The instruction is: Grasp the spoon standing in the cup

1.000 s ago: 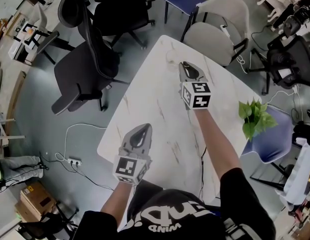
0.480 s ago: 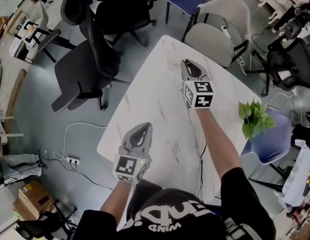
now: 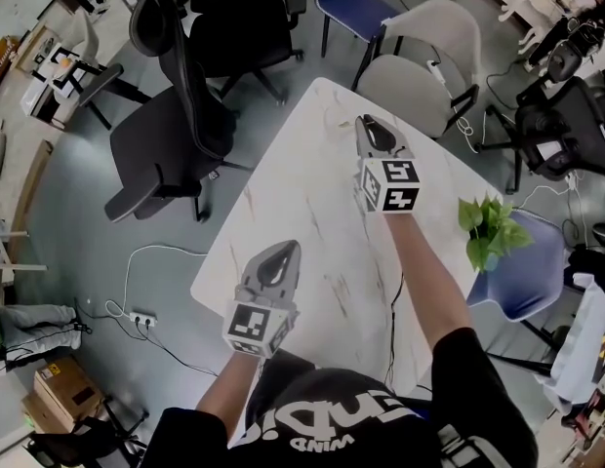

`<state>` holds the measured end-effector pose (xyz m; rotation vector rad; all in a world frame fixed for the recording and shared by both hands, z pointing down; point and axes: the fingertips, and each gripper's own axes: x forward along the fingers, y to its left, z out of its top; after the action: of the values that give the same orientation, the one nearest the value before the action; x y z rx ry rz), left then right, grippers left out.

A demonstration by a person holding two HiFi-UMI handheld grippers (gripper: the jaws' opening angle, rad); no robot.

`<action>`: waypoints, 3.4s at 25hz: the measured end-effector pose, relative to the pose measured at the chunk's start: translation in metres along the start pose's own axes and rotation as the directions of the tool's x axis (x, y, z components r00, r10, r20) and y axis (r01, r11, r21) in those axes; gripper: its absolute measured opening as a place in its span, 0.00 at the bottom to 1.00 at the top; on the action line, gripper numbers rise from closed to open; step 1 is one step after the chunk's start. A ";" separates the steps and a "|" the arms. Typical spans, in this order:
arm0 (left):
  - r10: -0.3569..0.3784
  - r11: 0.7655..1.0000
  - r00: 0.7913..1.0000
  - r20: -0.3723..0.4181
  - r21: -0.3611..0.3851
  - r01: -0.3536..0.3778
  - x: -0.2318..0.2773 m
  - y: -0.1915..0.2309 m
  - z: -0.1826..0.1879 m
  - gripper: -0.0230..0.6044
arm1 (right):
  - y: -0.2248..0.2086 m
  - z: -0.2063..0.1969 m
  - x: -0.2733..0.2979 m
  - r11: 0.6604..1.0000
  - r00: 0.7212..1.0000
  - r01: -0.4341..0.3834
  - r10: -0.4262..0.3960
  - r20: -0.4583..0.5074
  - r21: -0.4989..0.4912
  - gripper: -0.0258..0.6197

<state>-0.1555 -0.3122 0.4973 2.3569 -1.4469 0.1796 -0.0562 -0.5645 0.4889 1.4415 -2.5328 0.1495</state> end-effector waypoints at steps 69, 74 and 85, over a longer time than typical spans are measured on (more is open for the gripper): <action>-0.103 0.983 0.991 0.086 0.161 0.088 -0.144 -0.151 0.002 0.06 | 0.115 -0.045 -0.436 0.990 0.995 0.008 -0.023 0.100 0.143 0.09; -0.090 0.985 0.992 0.091 0.156 0.075 -0.143 -0.147 0.002 0.06 | 0.114 -0.054 -0.436 0.988 0.996 0.017 -0.030 0.083 0.156 0.09; -0.075 0.986 0.994 0.084 0.153 0.061 -0.138 -0.143 0.001 0.06 | 0.107 -0.048 -0.431 0.989 0.995 0.020 -0.034 0.091 0.149 0.09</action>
<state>-0.0941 -0.1395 0.4208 2.5620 -1.4362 0.1721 0.0718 -0.1402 0.4338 1.5709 -2.6247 0.2775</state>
